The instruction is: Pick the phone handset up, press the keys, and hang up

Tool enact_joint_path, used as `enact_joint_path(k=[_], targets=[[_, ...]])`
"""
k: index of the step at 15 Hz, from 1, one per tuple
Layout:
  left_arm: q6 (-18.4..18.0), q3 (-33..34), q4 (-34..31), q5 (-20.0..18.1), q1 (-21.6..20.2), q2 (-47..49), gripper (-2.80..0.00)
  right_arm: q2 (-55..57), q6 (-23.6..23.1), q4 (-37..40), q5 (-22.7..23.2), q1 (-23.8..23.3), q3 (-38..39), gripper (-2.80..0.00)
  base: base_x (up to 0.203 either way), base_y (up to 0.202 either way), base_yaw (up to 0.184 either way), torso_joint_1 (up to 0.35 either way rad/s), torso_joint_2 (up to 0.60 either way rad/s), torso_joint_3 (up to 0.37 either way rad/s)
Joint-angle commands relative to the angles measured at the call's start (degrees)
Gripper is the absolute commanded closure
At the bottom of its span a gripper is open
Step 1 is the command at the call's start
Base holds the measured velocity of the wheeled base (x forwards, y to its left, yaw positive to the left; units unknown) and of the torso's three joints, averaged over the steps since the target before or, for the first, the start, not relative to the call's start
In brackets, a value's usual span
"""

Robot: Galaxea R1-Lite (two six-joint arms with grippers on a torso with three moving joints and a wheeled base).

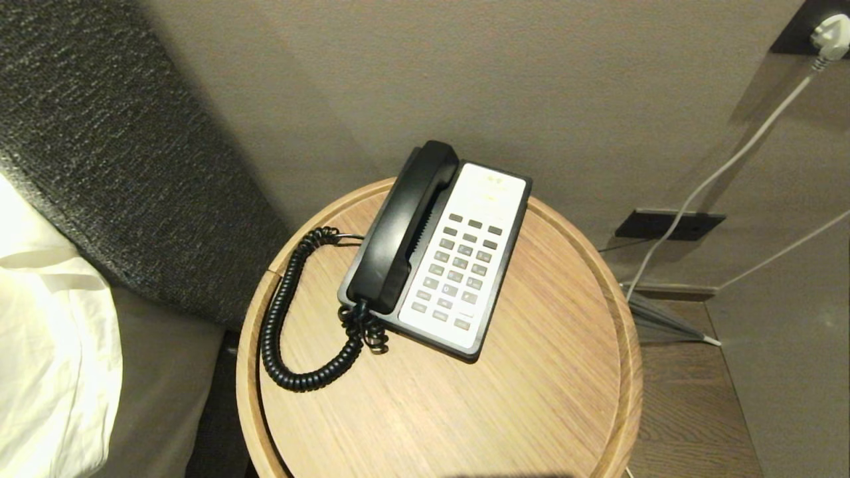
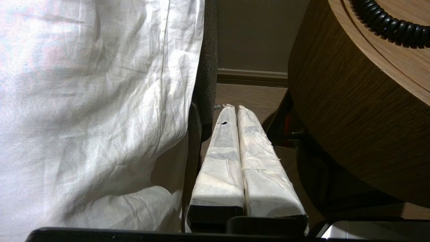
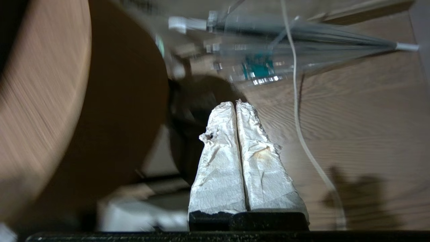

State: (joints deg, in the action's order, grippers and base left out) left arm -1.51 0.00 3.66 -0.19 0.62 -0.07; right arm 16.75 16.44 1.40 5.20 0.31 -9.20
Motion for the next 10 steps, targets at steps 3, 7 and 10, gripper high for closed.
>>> enact_joint_path(k=[3,7,10], targets=[[-0.1,1.5,0.0,0.0,0.0,0.1,0.0,-14.4,-10.4,5.8,1.2,-1.2,4.2,0.0,0.0,0.0,0.0,0.0,0.0,0.0],[0.0,1.5,0.0,0.0,0.0,0.1,0.0,-15.7,-14.1,1.6,-5.9,-1.0,8.1,0.0,0.0,0.0,0.0,0.0,0.0,0.0],[-0.1,1.5,0.0,0.0,0.0,0.1,0.0,-16.1,-15.0,-3.3,-5.3,-0.9,9.9,0.0,0.0,0.0,0.0,0.0,0.0,0.0]])
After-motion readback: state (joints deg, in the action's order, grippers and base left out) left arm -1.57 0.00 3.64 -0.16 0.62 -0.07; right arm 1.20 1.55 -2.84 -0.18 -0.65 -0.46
